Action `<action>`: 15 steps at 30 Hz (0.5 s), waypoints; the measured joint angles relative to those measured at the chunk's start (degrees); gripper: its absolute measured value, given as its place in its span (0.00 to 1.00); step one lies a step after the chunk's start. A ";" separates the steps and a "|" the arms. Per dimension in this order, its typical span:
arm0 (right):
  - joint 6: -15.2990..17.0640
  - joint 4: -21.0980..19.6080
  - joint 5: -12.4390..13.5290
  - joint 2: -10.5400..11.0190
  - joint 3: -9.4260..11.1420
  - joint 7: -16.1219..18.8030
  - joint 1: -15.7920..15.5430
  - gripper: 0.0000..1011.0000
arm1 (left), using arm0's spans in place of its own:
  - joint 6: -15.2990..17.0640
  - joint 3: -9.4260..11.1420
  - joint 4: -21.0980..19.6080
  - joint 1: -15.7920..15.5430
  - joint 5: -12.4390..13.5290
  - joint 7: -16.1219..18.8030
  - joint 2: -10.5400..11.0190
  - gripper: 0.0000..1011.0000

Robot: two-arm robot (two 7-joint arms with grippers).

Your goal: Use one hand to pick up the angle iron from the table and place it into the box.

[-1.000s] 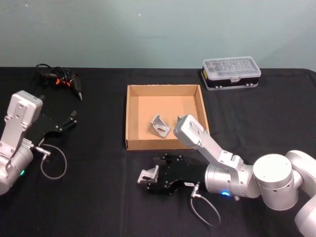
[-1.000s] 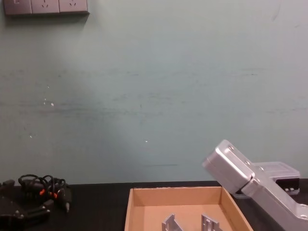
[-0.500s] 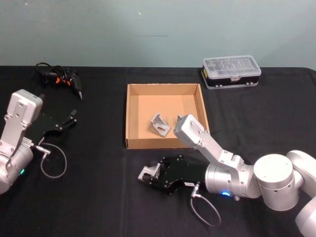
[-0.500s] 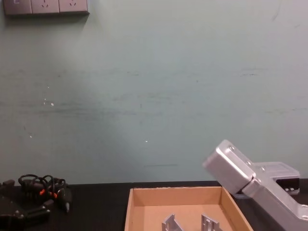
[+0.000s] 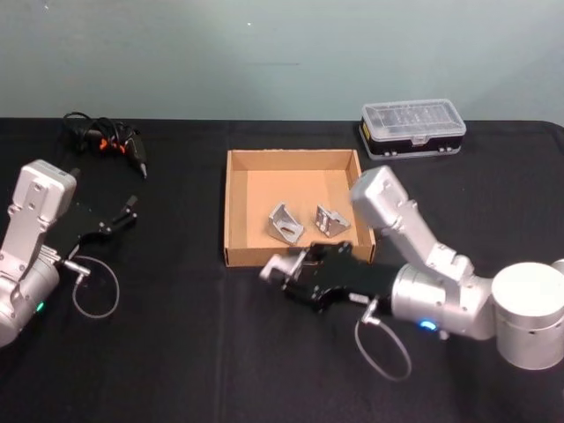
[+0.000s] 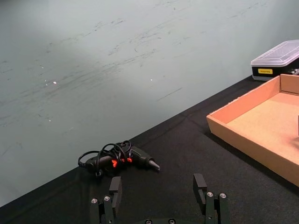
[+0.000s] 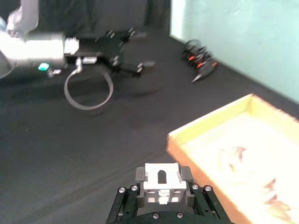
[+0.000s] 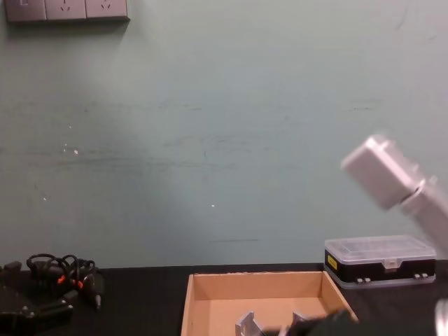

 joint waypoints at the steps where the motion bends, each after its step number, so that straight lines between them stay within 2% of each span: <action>1: -0.03 -0.37 0.15 0.14 0.38 -0.25 -0.13 0.45 | 0.00 0.00 0.00 0.00 0.00 0.00 0.00 0.99; 7: -0.27 -1.99 1.43 0.30 4.00 -3.60 -0.43 0.45 | 0.00 0.00 0.00 0.00 0.00 0.00 0.00 0.99; 11: -0.41 -0.18 1.59 -0.90 5.87 -5.73 0.92 0.45 | 0.00 0.00 0.00 0.00 0.00 0.00 0.00 0.99; 15: -0.41 2.65 1.41 -2.28 6.56 -6.69 2.83 0.45 | 0.00 0.00 0.00 0.00 0.00 0.00 0.00 0.99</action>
